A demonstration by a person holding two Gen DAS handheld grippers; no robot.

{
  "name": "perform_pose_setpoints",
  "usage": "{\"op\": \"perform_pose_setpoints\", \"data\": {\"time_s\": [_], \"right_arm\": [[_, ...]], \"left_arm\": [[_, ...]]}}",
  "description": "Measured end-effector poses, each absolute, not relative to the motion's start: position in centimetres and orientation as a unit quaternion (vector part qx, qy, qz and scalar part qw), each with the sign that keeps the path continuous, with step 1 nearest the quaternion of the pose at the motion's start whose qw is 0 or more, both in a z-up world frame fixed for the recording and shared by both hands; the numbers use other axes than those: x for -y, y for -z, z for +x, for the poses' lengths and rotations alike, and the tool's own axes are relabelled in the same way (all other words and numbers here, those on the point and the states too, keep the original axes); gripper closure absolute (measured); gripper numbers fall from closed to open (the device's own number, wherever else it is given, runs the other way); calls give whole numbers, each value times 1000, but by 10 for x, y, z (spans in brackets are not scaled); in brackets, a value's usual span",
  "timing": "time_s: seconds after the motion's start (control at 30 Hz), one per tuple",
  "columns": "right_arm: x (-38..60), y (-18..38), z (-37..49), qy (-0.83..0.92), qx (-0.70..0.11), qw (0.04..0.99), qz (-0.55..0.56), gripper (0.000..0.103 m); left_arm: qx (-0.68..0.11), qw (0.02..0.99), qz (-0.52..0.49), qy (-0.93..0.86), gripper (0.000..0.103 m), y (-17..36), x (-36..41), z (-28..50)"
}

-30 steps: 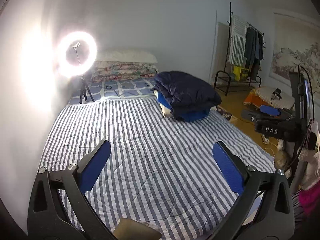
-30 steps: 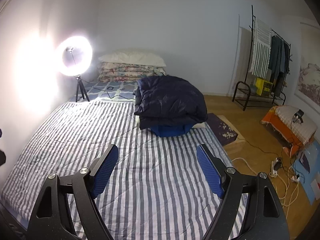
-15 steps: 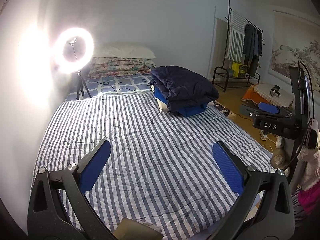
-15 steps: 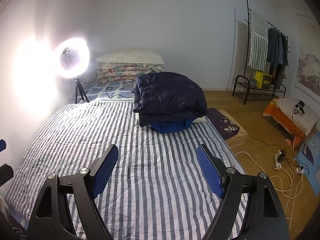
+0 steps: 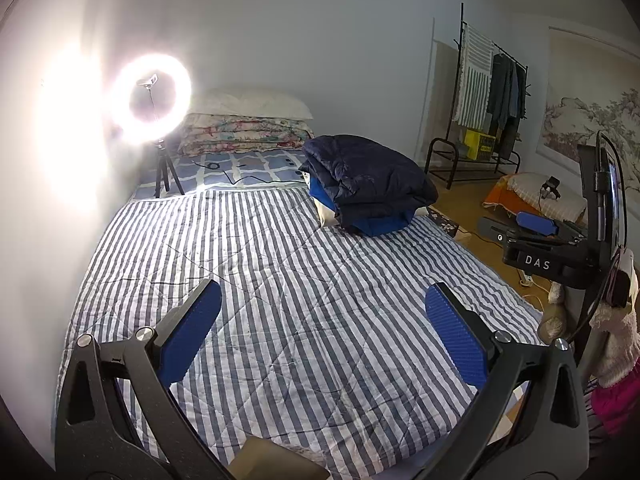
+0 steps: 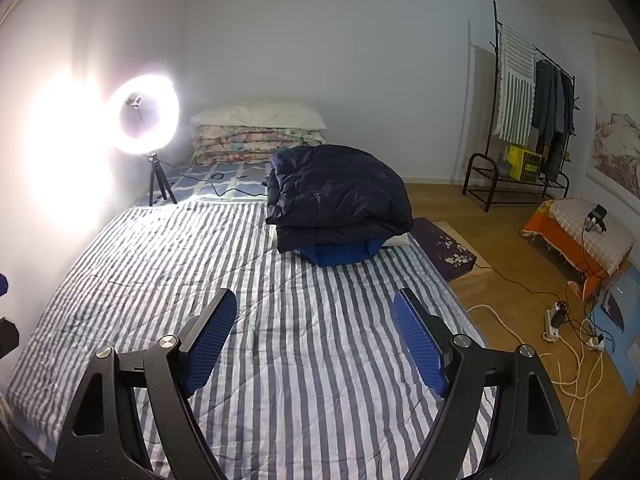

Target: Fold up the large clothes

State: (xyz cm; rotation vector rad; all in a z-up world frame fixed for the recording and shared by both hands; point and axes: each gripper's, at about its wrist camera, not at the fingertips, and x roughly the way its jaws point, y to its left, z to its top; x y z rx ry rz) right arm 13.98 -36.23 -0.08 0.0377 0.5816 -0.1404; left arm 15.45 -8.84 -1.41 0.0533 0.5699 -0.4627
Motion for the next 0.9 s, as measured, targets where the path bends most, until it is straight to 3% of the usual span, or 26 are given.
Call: {"op": "perform_pose_setpoints", "data": {"time_s": [0.9], "right_arm": [[362,1,140,70,-288,955,21,22]], "left_arm": [[-276,934,27,227,0,12,89,153]]}}
